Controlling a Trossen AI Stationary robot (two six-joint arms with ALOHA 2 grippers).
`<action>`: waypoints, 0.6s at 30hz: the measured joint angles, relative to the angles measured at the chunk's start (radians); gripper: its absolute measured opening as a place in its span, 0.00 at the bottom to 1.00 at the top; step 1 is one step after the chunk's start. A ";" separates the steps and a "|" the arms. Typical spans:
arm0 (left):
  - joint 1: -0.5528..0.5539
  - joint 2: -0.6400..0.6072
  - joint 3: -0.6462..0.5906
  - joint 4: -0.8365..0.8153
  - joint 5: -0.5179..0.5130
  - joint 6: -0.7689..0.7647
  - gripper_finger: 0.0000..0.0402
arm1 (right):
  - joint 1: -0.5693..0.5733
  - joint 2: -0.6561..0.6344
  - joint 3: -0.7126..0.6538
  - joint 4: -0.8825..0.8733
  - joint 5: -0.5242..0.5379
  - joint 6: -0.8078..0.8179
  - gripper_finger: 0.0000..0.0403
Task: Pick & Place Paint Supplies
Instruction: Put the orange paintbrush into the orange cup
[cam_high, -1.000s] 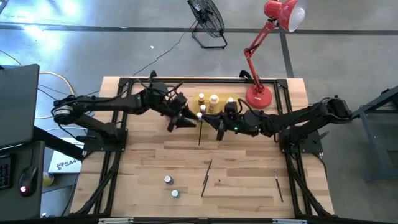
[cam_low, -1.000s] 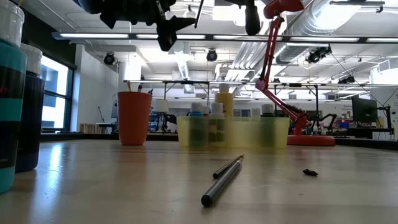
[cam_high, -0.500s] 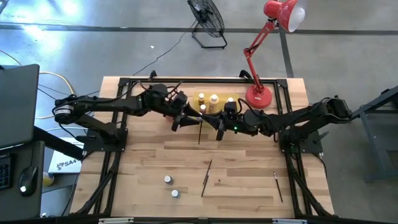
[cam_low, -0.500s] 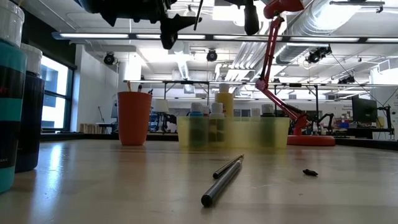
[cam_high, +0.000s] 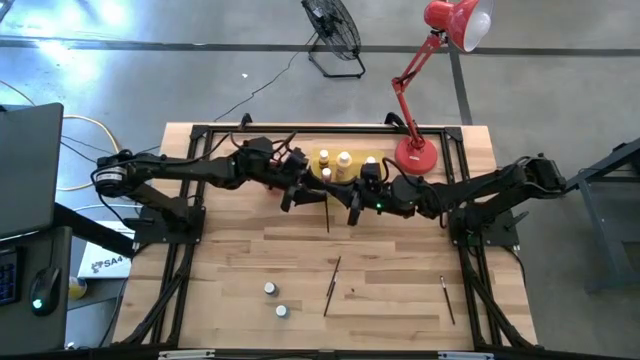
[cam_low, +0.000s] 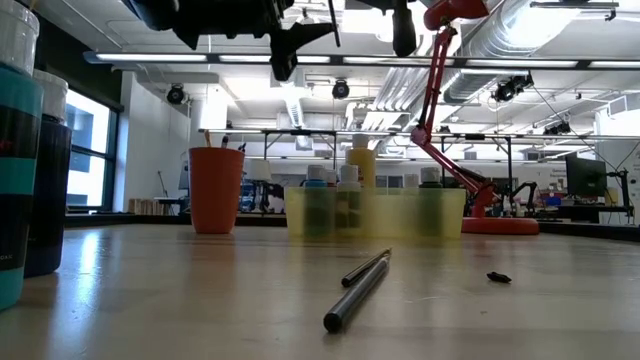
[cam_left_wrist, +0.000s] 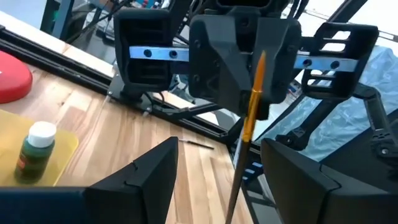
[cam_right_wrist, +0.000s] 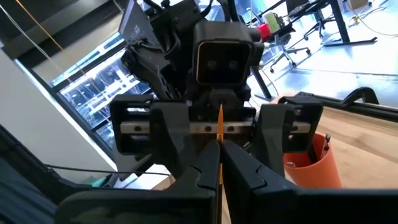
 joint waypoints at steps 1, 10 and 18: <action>0.000 0.000 0.000 0.003 0.000 0.000 0.56 | 0.000 0.000 0.000 0.000 0.000 0.000 0.01; -0.013 0.001 0.000 0.035 -0.024 0.000 0.49 | 0.000 0.000 0.000 -0.001 -0.001 -0.001 0.01; -0.019 0.001 0.000 0.061 -0.034 0.001 0.30 | 0.000 0.000 0.000 -0.002 0.001 -0.001 0.01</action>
